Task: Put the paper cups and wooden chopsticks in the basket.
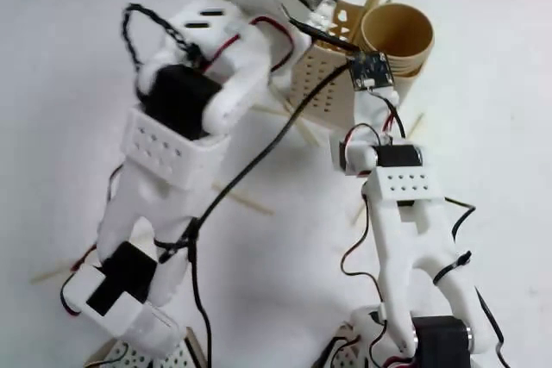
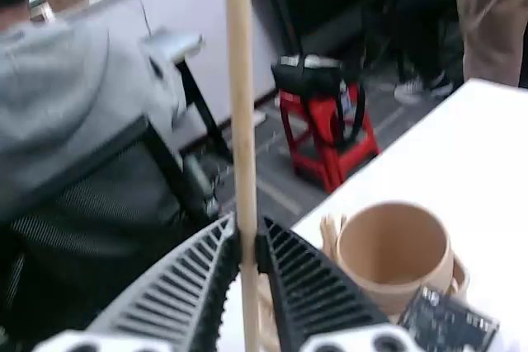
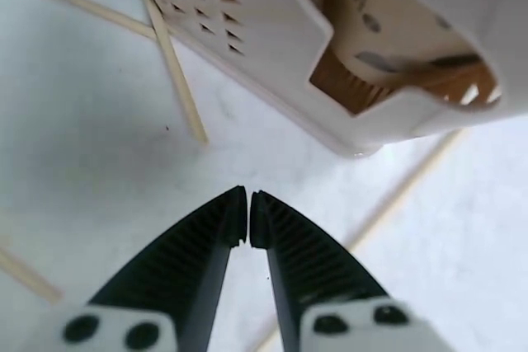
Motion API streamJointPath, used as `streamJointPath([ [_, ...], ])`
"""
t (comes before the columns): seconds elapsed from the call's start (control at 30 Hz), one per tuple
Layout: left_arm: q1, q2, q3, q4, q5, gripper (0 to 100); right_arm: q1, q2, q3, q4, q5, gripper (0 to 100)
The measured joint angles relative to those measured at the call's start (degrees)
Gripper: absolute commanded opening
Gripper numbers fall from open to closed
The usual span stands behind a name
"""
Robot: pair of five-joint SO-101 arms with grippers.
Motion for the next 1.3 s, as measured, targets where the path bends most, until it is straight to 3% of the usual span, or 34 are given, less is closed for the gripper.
streamJointPath([
  [0.17, 1.4, 0.0, 9.7, -13.9, 0.4, 2, -0.2, 0.0, 0.0, 0.0, 0.0, 2.0],
  [0.4, 1.3, 0.0, 24.5, -33.2, 7.6, 2, -0.2, 0.0, 0.0, 0.0, 0.0, 1.9],
  [0.67, 1.0, 0.0, 38.2, -48.8, 8.6, 2, -0.2, 0.0, 0.0, 0.0, 1.7, 1.9],
  [1.03, -2.1, 0.1, 44.9, -53.1, 8.7, 3, -0.1, 0.0, 0.0, 0.0, 1.8, 2.0],
  [1.3, -1.9, 0.1, 45.0, -53.1, 10.6, 13, -0.1, 0.0, 0.0, 0.0, 1.8, 2.0],
])
